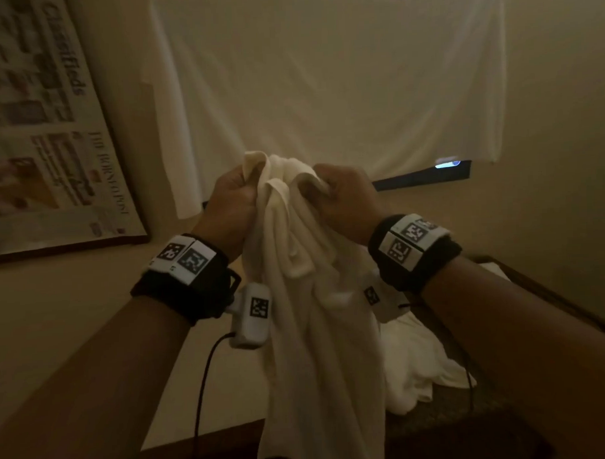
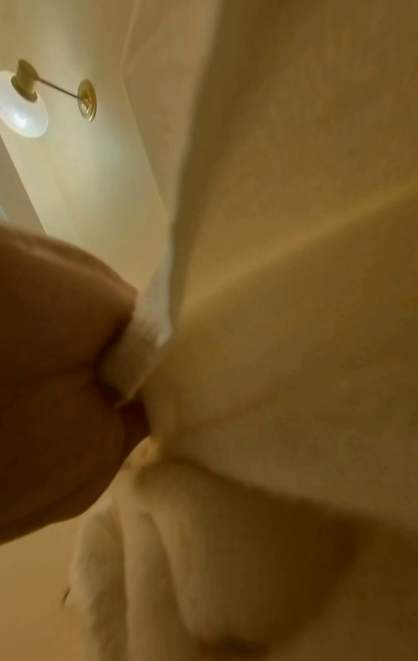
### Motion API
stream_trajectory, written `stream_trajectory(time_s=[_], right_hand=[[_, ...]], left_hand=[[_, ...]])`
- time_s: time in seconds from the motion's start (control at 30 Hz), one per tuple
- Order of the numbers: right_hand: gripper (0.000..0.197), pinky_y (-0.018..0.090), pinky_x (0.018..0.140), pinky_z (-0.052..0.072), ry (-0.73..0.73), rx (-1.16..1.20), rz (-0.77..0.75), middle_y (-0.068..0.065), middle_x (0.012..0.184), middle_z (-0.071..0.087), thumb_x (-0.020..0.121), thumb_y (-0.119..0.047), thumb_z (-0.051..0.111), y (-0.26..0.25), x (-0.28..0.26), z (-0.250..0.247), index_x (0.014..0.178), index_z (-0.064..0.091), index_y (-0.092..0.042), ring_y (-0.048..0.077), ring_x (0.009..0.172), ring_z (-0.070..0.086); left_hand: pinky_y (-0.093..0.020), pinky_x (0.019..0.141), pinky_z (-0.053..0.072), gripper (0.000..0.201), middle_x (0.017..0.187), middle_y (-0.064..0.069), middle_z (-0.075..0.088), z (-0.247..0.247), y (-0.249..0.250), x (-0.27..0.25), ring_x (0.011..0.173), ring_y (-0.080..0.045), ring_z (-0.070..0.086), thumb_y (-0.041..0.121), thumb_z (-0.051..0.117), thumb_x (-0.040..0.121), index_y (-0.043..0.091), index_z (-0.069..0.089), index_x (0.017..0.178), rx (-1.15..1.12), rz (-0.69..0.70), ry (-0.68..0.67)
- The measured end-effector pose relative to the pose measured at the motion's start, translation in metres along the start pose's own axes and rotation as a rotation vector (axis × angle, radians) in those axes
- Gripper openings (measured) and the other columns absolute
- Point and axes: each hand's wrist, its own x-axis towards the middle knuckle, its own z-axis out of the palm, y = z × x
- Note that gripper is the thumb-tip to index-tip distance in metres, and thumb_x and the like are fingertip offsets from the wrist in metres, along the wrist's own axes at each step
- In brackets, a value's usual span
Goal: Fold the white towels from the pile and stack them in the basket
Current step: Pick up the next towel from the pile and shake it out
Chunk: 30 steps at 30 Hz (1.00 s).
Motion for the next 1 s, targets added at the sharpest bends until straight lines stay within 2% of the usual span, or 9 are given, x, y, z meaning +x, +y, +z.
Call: stream_trajectory(time_s=[0.17, 0.27, 0.33, 0.43, 0.53, 0.63, 0.7, 0.9, 1.0], right_hand=[[0.025, 0.025, 0.051, 0.035, -0.218, -0.078, 0.283, -0.002, 0.062, 0.057, 0.091, -0.017, 0.054, 0.015, -0.072, 0.05, 0.067, 0.057, -0.015, 0.019, 0.059, 0.05], [0.021, 0.029, 0.057, 0.047, -0.341, 0.021, 0.438, -0.002, 0.067, 0.064, 0.09, -0.019, 0.057, 0.019, -0.127, 0.082, 0.071, 0.064, -0.021, 0.012, 0.059, 0.056], [0.017, 0.029, 0.06, 0.048, -0.242, 0.078, 0.573, 0.0, 0.071, 0.065, 0.089, -0.016, 0.057, 0.018, -0.142, 0.098, 0.074, 0.065, -0.02, 0.012, 0.064, 0.057], [0.013, 0.032, 0.063, 0.046, 0.046, 0.255, 0.739, 0.005, 0.075, 0.061, 0.089, -0.013, 0.056, -0.005, -0.127, 0.102, 0.077, 0.06, -0.014, 0.018, 0.071, 0.054], [0.01, 0.026, 0.063, 0.046, 0.101, 0.492, 0.675, 0.002, 0.079, 0.058, 0.092, -0.014, 0.055, -0.046, -0.105, 0.091, 0.084, 0.061, -0.011, 0.013, 0.072, 0.053], [0.011, 0.02, 0.06, 0.048, -0.129, 0.245, 0.5, 0.0, 0.082, 0.063, 0.094, -0.025, 0.06, -0.065, -0.111, 0.099, 0.091, 0.065, -0.016, 0.009, 0.07, 0.057], [0.02, 0.029, 0.061, 0.047, -0.277, 0.02, 0.493, 0.005, 0.078, 0.065, 0.094, -0.034, 0.06, -0.062, -0.129, 0.114, 0.086, 0.066, -0.017, 0.014, 0.067, 0.058], [0.039, 0.04, 0.076, 0.053, -0.397, 0.064, 0.647, 0.008, 0.089, 0.069, 0.094, -0.047, 0.056, -0.07, -0.17, 0.147, 0.095, 0.07, -0.01, 0.022, 0.081, 0.065], [0.037, 0.033, 0.074, 0.049, -0.379, 0.011, 0.545, 0.0, 0.095, 0.065, 0.091, -0.05, 0.059, -0.073, -0.175, 0.153, 0.1, 0.066, -0.015, 0.017, 0.085, 0.06]], left_hand=[[-0.045, 0.082, 0.058, 0.021, 0.092, -0.005, 0.073, -0.046, -0.002, -0.023, 0.087, -0.023, 0.069, 0.017, 0.054, 0.099, 0.022, 0.074, 0.092, 0.061, -0.059, 0.008], [-0.047, 0.087, 0.056, 0.016, 0.096, -0.009, 0.074, -0.076, -0.003, -0.038, 0.093, -0.028, 0.069, 0.034, 0.064, 0.086, 0.025, 0.077, 0.09, 0.067, -0.113, -0.027], [-0.051, 0.09, 0.054, 0.025, 0.103, -0.013, 0.073, -0.095, -0.006, -0.048, 0.1, -0.032, 0.068, 0.043, 0.066, 0.078, 0.026, 0.077, 0.093, 0.113, -0.152, -0.062], [-0.05, 0.088, 0.053, 0.02, 0.096, -0.008, 0.073, -0.125, -0.012, -0.064, 0.091, -0.026, 0.067, 0.038, 0.06, 0.086, 0.029, 0.077, 0.085, 0.181, -0.167, -0.06], [-0.043, 0.081, 0.055, 0.02, 0.085, 0.002, 0.074, -0.157, -0.014, -0.075, 0.084, -0.018, 0.069, 0.029, 0.059, 0.094, 0.028, 0.074, 0.081, 0.219, -0.179, 0.053], [-0.048, 0.088, 0.055, 0.016, 0.091, -0.003, 0.074, -0.19, -0.009, -0.083, 0.091, -0.026, 0.07, 0.033, 0.061, 0.085, 0.026, 0.075, 0.081, 0.226, -0.21, 0.118], [-0.054, 0.093, 0.053, 0.022, 0.101, -0.012, 0.072, -0.206, -0.007, -0.091, 0.097, -0.034, 0.068, 0.036, 0.059, 0.077, 0.024, 0.075, 0.084, 0.241, -0.209, 0.121], [-0.054, 0.088, 0.053, 0.02, 0.092, -0.013, 0.071, -0.225, -0.016, -0.115, 0.085, -0.028, 0.067, 0.024, 0.056, 0.096, 0.017, 0.073, 0.087, 0.309, -0.191, 0.049], [-0.056, 0.086, 0.053, 0.019, 0.09, -0.013, 0.071, -0.233, -0.016, -0.119, 0.082, -0.029, 0.066, 0.025, 0.059, 0.093, 0.018, 0.075, 0.085, 0.281, -0.204, 0.057]])
